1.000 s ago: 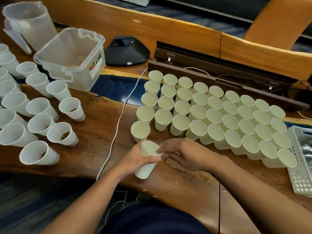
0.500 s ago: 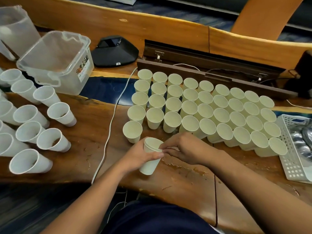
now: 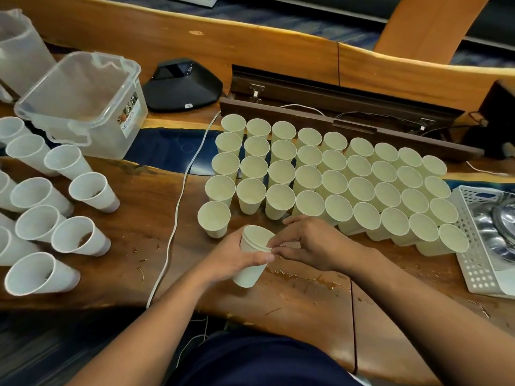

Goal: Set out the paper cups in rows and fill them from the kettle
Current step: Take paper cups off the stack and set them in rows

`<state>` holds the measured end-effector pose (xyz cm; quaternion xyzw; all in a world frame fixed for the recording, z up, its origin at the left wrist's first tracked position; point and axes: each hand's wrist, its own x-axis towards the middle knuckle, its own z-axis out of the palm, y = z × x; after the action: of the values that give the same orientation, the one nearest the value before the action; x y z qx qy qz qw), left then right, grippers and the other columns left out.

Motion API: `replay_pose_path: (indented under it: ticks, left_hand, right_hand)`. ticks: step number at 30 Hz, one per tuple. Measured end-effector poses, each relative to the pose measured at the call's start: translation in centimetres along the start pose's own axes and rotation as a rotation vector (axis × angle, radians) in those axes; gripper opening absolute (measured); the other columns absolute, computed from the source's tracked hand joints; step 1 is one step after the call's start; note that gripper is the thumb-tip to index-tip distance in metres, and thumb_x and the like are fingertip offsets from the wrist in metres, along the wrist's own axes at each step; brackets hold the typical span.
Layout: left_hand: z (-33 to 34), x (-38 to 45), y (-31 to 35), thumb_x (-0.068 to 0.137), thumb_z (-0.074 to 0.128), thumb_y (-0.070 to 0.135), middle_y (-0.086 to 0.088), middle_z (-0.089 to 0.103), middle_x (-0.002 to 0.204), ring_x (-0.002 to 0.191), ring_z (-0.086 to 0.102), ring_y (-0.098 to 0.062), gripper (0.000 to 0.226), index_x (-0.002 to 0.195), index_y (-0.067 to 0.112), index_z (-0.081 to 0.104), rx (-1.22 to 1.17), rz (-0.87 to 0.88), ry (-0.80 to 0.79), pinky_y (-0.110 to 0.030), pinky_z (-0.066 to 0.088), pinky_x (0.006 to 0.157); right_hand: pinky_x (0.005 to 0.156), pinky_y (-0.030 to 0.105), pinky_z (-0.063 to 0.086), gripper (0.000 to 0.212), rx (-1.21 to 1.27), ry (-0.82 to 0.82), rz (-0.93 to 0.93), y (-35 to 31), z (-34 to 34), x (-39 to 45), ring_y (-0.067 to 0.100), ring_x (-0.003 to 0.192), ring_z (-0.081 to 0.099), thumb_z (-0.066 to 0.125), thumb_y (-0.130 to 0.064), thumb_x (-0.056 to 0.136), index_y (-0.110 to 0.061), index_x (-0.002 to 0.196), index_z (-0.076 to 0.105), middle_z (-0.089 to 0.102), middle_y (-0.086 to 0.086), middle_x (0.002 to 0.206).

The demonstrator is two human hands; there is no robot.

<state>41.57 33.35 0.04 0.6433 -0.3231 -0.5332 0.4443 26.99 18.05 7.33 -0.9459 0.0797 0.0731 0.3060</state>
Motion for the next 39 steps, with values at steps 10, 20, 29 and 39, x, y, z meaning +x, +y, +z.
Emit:
replay_pose_path:
  ticks: [10, 20, 29, 39]
  left_hand:
    - [0.6, 0.7, -0.6, 0.071, 0.087, 0.038, 0.012, 0.065, 0.113, 0.099, 0.063, 0.001, 0.061, 0.121, 0.034, 0.052, 0.069, -0.028, 0.100, -0.020, 0.049, 0.081]
    - [2.9, 1.4, -3.2, 0.056, 0.069, 0.085, 0.013, 0.042, 0.133, 0.130, 0.038, -0.011, 0.075, 0.117, 0.068, 0.028, 0.107, -0.017, 0.248, -0.037, 0.036, 0.110]
    - [5.0, 3.5, -2.7, 0.077, 0.084, 0.026, 0.002, 0.040, 0.136, 0.131, 0.032, -0.022, 0.078, 0.136, 0.033, 0.034, 0.175, -0.004, 0.588, -0.034, 0.030, 0.105]
    - [5.8, 3.4, -2.3, 0.075, 0.085, 0.029, -0.004, 0.015, 0.159, 0.144, 0.023, -0.029, 0.111, 0.155, 0.025, 0.009, 0.048, -0.194, 0.664, -0.048, 0.025, 0.118]
  right_hand:
    - [0.071, 0.029, 0.045, 0.022, -0.097, 0.362, -0.051, 1.5, -2.2, -0.5, 0.014, 0.079, 0.060, 0.073, -0.034, 0.086, -0.018, 0.101, 0.077, 0.074, -0.004, 0.090]
    - [0.072, 0.041, 0.052, 0.028, -0.309, 0.617, -0.051, 4.8, -3.1, -3.6, 0.030, 0.094, 0.058, 0.071, -0.005, 0.086, -0.013, 0.113, 0.073, 0.073, 0.004, 0.105]
    - [0.072, 0.033, 0.051, 0.023, -0.335, 0.482, -0.092, 7.1, 2.4, -5.8, 0.022, 0.091, 0.058, 0.059, -0.026, 0.095, -0.016, 0.107, 0.076, 0.071, -0.003, 0.105]
    - [0.081, 0.032, 0.054, 0.021, -0.219, 0.450, 0.018, 8.3, 6.4, -3.8, 0.020, 0.100, 0.063, 0.071, -0.011, 0.088, -0.015, 0.108, 0.075, 0.071, 0.001, 0.108]
